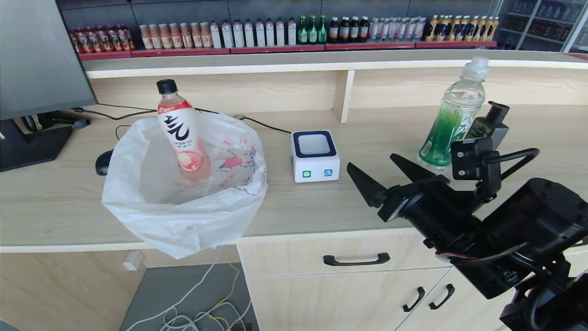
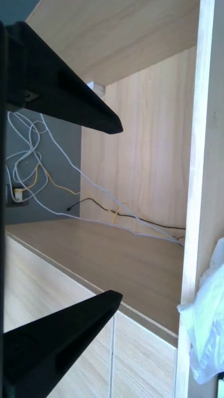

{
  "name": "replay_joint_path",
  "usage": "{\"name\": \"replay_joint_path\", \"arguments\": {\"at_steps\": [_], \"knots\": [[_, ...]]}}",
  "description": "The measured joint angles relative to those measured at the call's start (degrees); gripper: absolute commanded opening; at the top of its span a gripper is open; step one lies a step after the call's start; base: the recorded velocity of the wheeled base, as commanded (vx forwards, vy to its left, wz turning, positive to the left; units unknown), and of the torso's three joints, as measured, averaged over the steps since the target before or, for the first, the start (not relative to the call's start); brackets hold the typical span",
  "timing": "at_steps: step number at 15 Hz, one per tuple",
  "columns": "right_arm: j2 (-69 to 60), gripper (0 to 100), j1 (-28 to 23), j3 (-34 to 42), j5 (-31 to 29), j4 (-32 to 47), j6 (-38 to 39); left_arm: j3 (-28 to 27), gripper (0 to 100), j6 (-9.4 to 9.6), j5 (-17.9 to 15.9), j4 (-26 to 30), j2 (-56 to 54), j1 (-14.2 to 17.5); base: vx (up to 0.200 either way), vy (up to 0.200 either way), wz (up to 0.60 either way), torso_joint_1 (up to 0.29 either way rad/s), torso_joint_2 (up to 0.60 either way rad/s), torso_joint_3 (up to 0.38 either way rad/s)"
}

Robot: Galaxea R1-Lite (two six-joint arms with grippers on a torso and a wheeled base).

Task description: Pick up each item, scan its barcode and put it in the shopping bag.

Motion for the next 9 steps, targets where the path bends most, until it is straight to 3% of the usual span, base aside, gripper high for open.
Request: {"name": "replay_joint_path", "arguments": {"at_steps": [7, 9], "knots": [[0.05, 100, 0.00, 0.02, -0.11, 0.00, -0.63, 0.00, 100, 0.00, 0.00, 0.00, 0.00, 0.02, 0.000, -0.200, 0.00, 0.001, 0.00, 0.001], [-0.13, 100, 0.00, 0.17, -0.11, -0.02, -0.68, 0.00, 100, 0.13, -0.05, 0.00, 0.00, 0.00, 0.000, 0.000, 0.00, 0.000, 0.00, 0.000]]}}
